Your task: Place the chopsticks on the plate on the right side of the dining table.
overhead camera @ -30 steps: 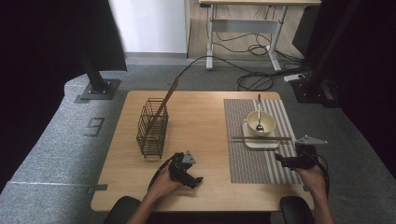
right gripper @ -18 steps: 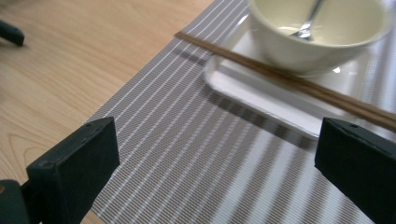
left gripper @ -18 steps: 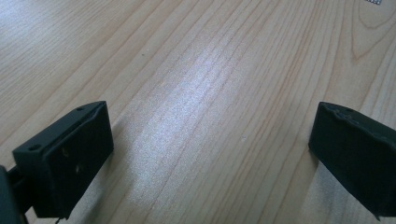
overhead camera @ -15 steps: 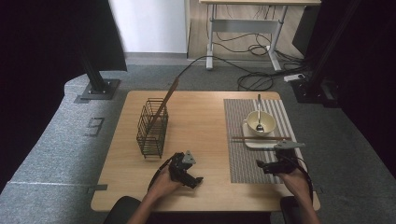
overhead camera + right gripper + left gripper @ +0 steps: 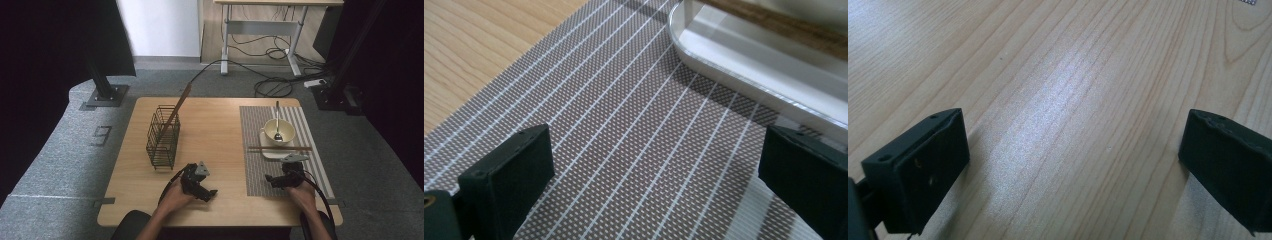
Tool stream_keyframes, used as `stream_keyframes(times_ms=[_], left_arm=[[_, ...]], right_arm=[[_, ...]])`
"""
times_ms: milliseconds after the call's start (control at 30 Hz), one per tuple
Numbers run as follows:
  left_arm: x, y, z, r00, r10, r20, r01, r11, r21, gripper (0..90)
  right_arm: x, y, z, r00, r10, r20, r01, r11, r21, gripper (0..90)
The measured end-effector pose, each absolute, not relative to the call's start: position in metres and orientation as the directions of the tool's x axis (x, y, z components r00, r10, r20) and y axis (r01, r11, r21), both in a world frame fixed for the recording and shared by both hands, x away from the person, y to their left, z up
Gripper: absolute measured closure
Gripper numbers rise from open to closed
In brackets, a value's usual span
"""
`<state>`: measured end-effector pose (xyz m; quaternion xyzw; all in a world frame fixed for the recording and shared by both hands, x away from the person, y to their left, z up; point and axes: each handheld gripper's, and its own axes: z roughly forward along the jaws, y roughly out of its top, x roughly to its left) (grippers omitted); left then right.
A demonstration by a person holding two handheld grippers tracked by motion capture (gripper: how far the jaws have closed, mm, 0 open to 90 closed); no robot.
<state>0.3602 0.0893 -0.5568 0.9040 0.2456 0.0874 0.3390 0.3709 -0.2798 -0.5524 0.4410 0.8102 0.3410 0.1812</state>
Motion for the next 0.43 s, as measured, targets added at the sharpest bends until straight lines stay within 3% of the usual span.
stream_keyframes(times_ms=[433], left_arm=[[0.3600, 0.0892, -0.5570, 0.864, 0.504, -0.008, 0.385, -0.650, 0.656, 0.0]], right_arm=[[0.3722, -0.2787, -0.5607, -0.540, 0.842, 0.001, 0.590, 0.377, 0.714, 0.0]])
